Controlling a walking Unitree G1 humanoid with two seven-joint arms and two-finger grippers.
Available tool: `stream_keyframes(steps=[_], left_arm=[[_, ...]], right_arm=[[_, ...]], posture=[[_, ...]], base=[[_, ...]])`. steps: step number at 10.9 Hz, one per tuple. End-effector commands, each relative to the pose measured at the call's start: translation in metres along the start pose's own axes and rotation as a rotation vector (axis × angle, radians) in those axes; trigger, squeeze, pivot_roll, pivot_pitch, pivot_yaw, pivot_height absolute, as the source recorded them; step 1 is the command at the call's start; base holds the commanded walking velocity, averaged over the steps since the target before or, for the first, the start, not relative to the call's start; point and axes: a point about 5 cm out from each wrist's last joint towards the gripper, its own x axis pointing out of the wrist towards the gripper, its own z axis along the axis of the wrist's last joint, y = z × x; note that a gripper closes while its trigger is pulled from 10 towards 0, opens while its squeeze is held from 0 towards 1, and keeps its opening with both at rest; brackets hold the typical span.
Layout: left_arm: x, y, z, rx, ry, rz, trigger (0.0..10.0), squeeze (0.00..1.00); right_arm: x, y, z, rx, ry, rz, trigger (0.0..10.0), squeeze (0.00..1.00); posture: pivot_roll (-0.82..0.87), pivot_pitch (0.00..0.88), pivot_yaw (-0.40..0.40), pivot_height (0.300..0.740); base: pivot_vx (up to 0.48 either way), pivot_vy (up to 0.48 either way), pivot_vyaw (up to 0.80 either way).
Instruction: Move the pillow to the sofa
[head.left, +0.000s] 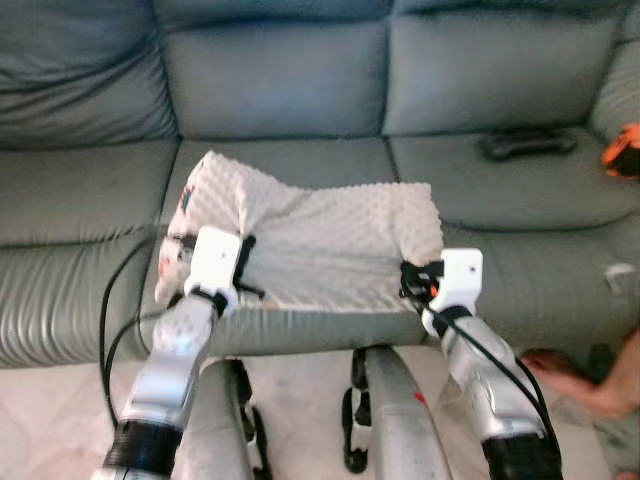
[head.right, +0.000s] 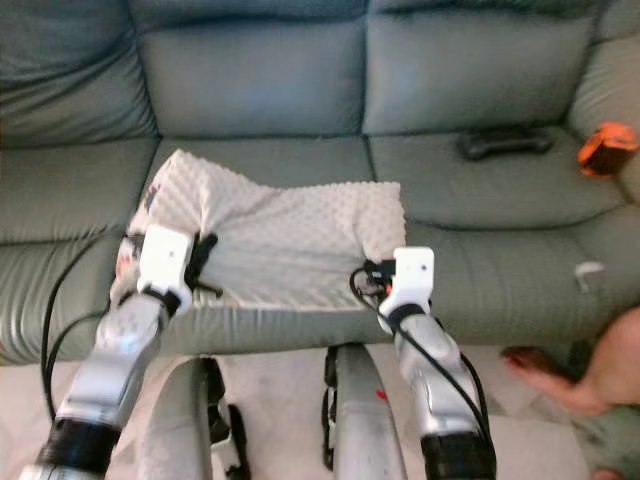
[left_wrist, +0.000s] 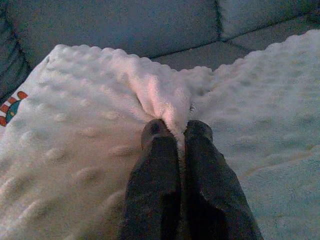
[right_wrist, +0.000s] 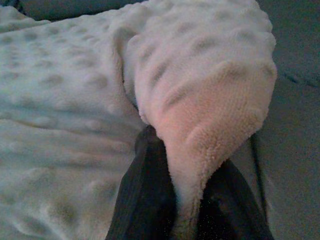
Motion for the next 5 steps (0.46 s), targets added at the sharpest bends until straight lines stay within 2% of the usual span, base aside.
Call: stream_keyframes(steps=[1,2,5], left_arm=[[0.000,0.014,-0.001,0.027,0.020,0.070,10.0,0.00],[0.012,0.013,-0.005,0.055,0.052,0.082,10.0,0.00],[0.040,0.021,-0.020,0.049,0.182,0.211,10.0,0.00]], right_arm=[[-0.001,-0.012,0.000,0.016,0.018,-0.043,10.0,0.00],[0.009,-0.013,0.005,0.010,0.043,-0.011,10.0,0.00],[0.034,-0.029,0.015,-0.055,0.131,0.001,10.0,0.00]], posture=[[-0.05,0.271,0.012,0.611],[-0.05,0.306,0.016,0.611],[-0.07,0.366,0.021,0.611]], base=[[0.000,0.000,0.00],[0.000,0.000,0.00],[0.000,0.000,0.00]])
